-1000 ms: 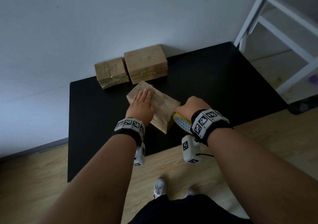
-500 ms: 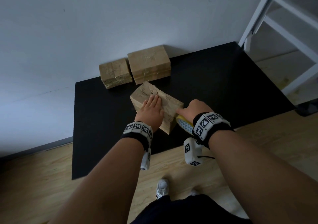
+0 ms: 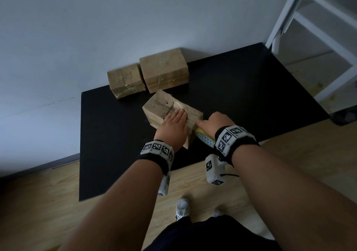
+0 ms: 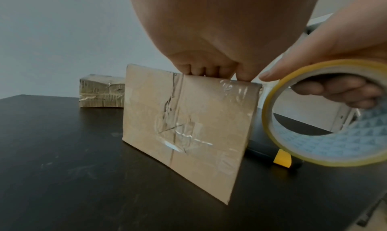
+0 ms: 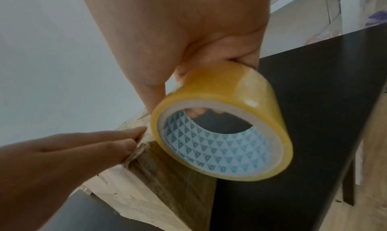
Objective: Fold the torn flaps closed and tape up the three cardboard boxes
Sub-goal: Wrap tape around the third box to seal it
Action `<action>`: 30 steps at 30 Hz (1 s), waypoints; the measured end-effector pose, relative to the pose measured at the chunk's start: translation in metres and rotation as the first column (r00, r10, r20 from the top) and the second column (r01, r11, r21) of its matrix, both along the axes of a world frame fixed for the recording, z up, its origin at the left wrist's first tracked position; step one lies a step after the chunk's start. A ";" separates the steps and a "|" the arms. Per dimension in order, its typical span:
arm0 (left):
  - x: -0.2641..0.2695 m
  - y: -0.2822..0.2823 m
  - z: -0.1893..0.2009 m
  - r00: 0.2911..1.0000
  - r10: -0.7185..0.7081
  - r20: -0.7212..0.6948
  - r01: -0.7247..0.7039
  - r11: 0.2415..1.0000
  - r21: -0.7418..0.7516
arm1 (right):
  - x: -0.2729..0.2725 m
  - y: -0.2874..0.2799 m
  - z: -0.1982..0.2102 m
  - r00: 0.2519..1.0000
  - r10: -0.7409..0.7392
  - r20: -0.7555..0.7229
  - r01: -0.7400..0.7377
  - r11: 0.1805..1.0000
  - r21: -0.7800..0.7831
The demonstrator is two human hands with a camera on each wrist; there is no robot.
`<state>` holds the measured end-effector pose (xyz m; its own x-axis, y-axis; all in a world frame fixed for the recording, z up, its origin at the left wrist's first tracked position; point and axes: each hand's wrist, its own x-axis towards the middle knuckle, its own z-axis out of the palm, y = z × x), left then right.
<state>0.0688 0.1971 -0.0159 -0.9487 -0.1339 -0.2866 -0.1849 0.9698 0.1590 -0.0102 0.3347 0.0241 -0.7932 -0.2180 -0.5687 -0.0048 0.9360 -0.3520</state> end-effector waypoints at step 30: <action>0.004 0.020 0.004 0.997 0.029 -0.074 -0.023 0.997 0.080 | 0.000 0.003 -0.043 0.989 0.061 0.136 -0.047 0.993 -0.106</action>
<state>0.0725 0.2173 -0.0117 -0.9643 -0.1381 -0.2258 -0.1943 0.9487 0.2494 -0.0098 0.3377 -0.0187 -0.6937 -0.3212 -0.6446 0.0012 0.8945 -0.4471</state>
